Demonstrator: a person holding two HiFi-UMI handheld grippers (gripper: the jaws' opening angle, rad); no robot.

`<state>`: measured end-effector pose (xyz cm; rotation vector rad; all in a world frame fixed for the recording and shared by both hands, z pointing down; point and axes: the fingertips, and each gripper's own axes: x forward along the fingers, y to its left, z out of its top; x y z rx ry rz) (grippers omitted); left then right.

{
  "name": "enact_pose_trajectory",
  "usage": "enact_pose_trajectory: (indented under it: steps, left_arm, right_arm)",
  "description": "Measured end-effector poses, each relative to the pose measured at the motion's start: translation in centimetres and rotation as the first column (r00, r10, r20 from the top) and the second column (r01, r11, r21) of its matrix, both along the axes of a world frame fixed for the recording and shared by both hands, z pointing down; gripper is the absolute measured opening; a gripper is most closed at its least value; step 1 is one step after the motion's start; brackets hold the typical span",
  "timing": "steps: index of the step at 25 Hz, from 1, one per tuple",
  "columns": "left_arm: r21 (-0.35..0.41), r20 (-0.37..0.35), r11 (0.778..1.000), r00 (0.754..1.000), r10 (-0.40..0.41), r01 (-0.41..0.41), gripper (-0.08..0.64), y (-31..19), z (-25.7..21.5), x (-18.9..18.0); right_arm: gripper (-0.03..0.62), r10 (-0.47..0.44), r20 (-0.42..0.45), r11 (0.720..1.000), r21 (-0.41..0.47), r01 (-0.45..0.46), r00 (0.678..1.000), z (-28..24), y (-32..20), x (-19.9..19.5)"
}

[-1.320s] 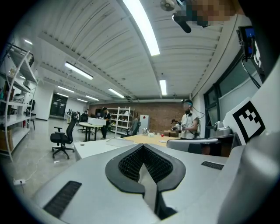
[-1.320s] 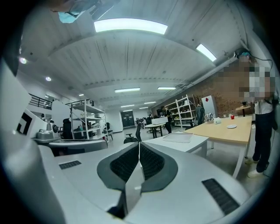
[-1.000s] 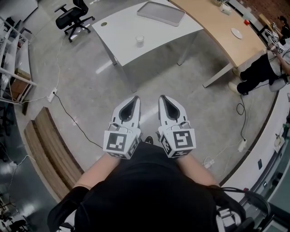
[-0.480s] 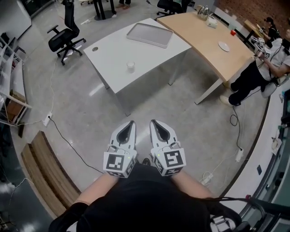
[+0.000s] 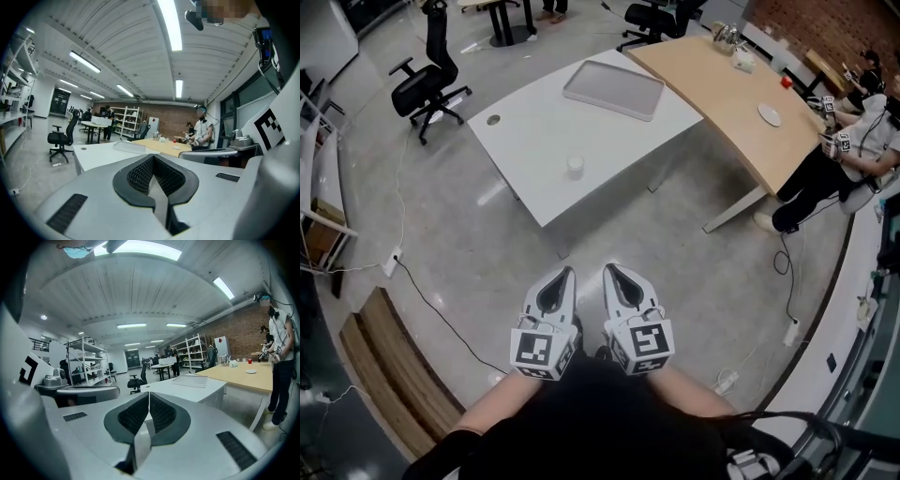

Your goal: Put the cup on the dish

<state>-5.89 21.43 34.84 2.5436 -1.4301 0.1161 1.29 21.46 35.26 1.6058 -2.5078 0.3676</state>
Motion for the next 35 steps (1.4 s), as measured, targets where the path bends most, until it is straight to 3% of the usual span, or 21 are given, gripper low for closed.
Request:
enact_pose_trajectory:
  steps: [8, 19, 35]
  left_arm:
    - [-0.002, -0.013, 1.000, 1.000, 0.007, -0.007, 0.006, -8.7, -0.3, -2.5]
    - [0.001, -0.022, 0.999, 0.999, 0.043, -0.043, 0.006, -16.3, -0.5, -4.9]
    - [0.042, -0.026, 0.996, 0.996, 0.086, -0.085, 0.006, -20.3, -1.6, -7.6]
  right_arm:
    - [0.014, -0.015, -0.002, 1.000, -0.008, 0.015, 1.000, -0.3, -8.2, -3.2]
    - [0.014, 0.018, -0.017, 1.000, -0.004, -0.018, 1.000, -0.7, -15.7, -5.8]
    - [0.014, 0.019, -0.059, 1.000, 0.019, -0.018, 0.998, -1.6, -19.2, -9.0]
